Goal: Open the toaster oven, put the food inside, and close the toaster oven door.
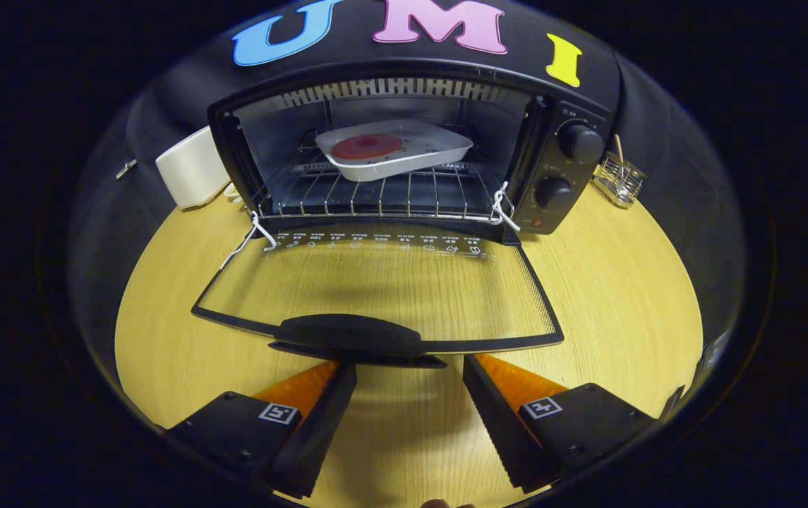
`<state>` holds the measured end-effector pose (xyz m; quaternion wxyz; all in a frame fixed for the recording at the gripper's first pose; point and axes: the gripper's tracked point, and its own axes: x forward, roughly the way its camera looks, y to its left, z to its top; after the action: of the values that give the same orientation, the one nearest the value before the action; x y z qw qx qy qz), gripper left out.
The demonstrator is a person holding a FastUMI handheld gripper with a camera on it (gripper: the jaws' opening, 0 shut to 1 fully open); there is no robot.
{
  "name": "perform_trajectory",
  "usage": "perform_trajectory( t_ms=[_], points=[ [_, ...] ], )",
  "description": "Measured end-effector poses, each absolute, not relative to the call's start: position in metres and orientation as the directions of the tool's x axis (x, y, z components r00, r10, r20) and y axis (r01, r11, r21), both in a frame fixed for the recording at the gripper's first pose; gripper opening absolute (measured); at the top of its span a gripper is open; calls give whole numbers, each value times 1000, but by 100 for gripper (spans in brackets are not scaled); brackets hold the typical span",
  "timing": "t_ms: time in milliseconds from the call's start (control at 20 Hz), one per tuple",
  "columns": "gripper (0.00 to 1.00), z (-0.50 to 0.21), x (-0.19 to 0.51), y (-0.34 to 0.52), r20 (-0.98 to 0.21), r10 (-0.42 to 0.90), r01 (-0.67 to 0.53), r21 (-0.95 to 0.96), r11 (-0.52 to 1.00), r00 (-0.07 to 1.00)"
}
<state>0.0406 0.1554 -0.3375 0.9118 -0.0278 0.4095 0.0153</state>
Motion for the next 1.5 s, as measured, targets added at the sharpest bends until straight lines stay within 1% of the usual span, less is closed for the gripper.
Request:
perform_trajectory(
  t_ms=[150, 300, 400, 550, 650, 800, 900, 1050, 1150, 1350, 1500],
  points=[
    [99, -316, 46, 158, -729, 55, -82, -2, 997, 683],
    [99, -282, 58, 158, -667, 101, -99, 42, 994, 738],
    [99, -267, 63, 163, -632, 116, -81, 84, 993, 766],
    [99, -234, 90, 168, -569, 136, -51, 162, 985, 811],
    [99, -204, 109, 165, -525, 124, -63, 133, 989, 842],
    [99, -146, 125, 160, -389, 135, -111, 84, 990, 911],
    [99, -112, 119, 151, -309, 137, -120, 72, 990, 941],
    [99, -76, 108, 122, -222, 118, -108, 59, 992, 968],
    [99, -54, 96, 107, -160, 125, -120, 38, 992, 979],
    [99, -13, 69, 58, -67, 108, -113, -63, 992, 992],
    [98, 6, 46, 27, -21, 85, -87, -69, 994, 996]
  ],
)
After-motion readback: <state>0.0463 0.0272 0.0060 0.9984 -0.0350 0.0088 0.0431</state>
